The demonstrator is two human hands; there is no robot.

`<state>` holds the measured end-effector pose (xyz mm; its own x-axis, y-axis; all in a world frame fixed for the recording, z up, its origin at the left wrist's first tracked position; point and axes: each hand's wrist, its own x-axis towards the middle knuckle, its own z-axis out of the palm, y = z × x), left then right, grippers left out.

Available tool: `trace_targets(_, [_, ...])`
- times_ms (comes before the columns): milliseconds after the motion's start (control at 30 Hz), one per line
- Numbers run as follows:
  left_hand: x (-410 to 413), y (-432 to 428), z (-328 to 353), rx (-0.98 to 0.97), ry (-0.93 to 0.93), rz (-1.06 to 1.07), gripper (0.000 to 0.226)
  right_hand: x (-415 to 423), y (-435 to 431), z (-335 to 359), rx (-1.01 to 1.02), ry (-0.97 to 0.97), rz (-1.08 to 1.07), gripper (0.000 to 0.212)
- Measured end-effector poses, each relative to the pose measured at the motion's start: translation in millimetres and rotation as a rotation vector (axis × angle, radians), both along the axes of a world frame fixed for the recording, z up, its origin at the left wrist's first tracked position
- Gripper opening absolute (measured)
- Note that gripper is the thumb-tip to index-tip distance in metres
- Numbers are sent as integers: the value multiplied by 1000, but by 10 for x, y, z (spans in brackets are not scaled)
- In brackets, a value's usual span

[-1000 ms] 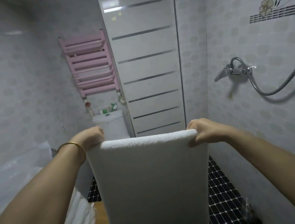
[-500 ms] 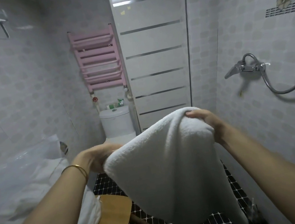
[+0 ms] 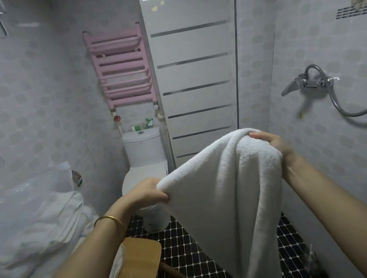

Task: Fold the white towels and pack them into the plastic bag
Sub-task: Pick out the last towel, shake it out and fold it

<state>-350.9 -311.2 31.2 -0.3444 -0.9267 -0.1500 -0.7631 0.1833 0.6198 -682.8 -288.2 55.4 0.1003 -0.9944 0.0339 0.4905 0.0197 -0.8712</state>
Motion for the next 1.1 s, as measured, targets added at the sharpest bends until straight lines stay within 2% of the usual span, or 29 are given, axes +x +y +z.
trace_targets(33, [28,-19,20,-7,72,82,14,-46,18,-27,7,2,-8,25])
trace_targets(167, [27,-7,-33,155,659,372,14,-186,57,-145,136,31,-36,28])
trace_targets(200, [-7,8,-58,151,719,396,17,-210,48,-170,176,53,-38,28])
trace_targets(300, [-88,26,-114,-112,595,359,40,-251,25,-251,347,120,-42,31])
trace_targets(400, [-112,-46,-118,-342,413,409,40,-266,40,-379,504,154,-84,33])
trace_targets(500, [-165,-119,-42,-412,240,444,41,-290,71,-530,617,173,-69,39])
trace_targets(567, [-212,-163,8,-385,213,499,47,-316,99,-621,674,188,-35,44])
trace_targets(633, [-276,-200,51,-258,315,616,46,-349,145,-707,710,154,-23,47])
trace_targets(733, [-425,-201,142,27,723,731,35,-393,219,-821,700,28,2,41])
trace_targets(800, [-515,-162,245,113,885,728,21,-388,266,-908,637,18,62,43])
trace_targets(867, [-559,-131,333,128,961,733,12,-356,280,-993,563,33,124,50])
trace_targets(933, [-536,-131,376,121,987,747,16,-308,244,-1018,498,78,130,51])
trace_targets(1000, [-471,-142,367,117,958,786,25,-257,146,-1019,485,152,21,51])
trace_targets(1100, [-372,-104,286,147,945,835,28,-111,30,-977,404,407,-202,46])
